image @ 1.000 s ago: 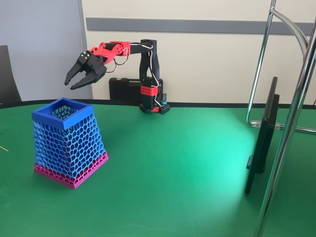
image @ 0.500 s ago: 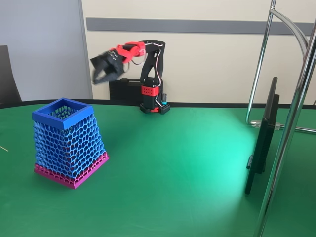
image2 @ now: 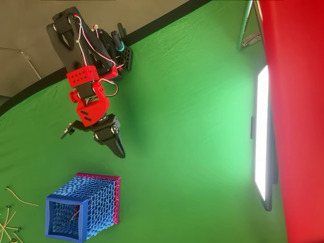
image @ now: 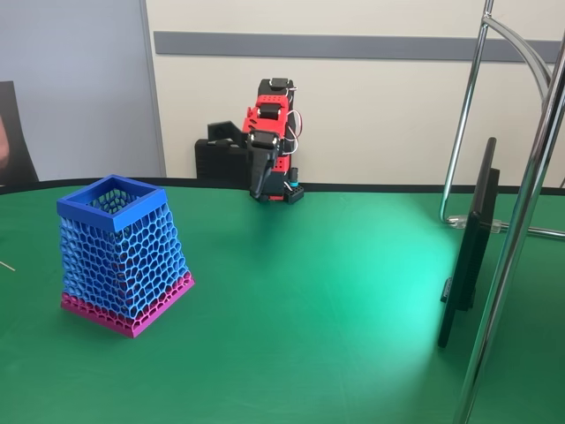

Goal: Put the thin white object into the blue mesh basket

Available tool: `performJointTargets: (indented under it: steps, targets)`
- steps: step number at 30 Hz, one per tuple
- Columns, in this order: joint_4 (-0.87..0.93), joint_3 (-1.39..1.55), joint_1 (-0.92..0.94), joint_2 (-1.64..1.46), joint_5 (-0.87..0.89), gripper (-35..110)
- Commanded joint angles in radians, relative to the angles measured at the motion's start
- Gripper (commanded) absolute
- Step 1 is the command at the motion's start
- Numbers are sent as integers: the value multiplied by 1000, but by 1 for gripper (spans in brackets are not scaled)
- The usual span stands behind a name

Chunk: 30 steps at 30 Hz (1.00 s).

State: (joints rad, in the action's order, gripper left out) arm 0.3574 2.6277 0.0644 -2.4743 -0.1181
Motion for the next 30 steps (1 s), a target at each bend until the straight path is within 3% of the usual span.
performJointTargets:
  steps: [1, 14, 23, 27, 30]
  targets:
    - [26, 89, -40, -117, 5, 1]
    - [100, 453, -61, -538, 64, 0]
    - [311, 456, -64, -706, 107, 1]
    - [485, 456, -74, -850, 129, 1]
    - [495, 456, -74, -850, 133, 1]
